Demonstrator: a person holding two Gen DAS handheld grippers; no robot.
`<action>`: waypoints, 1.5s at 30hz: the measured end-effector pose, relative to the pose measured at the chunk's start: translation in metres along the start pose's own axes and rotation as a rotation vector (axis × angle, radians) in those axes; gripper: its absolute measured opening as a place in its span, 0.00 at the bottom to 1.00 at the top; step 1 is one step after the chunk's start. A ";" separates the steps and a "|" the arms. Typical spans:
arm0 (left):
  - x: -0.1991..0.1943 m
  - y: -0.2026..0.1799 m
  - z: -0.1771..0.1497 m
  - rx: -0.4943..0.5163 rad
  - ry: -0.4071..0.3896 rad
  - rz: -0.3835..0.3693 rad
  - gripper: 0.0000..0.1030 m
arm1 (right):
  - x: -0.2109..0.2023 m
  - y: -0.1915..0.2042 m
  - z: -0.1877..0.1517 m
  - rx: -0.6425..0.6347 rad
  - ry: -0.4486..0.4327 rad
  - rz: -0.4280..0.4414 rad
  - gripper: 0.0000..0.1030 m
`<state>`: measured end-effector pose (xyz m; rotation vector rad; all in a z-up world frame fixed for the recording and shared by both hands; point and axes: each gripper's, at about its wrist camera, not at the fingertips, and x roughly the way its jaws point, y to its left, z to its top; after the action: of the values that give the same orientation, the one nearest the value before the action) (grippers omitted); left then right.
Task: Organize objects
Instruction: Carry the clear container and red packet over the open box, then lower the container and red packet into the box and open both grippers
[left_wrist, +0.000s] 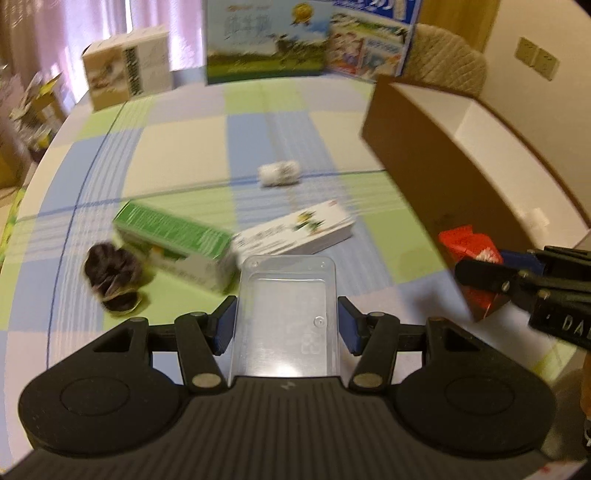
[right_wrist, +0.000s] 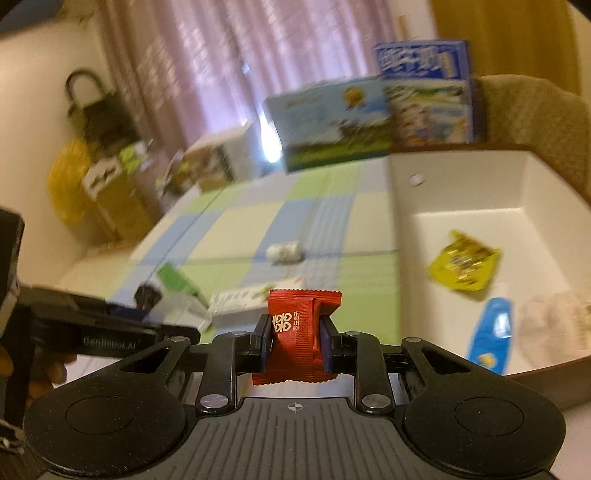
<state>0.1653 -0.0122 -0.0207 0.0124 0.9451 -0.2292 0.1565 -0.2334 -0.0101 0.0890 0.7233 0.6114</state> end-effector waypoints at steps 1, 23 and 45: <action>-0.001 -0.005 0.003 0.001 -0.004 -0.012 0.51 | -0.007 -0.006 0.004 0.011 -0.013 -0.007 0.22; 0.061 -0.219 0.129 0.209 -0.028 -0.196 0.51 | -0.023 -0.174 0.067 -0.015 0.019 -0.288 0.22; 0.125 -0.224 0.130 0.223 0.085 -0.147 0.62 | 0.001 -0.205 0.071 0.024 0.064 -0.271 0.23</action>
<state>0.2949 -0.2690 -0.0243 0.1590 1.0021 -0.4723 0.3035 -0.3926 -0.0147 -0.0073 0.7889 0.3475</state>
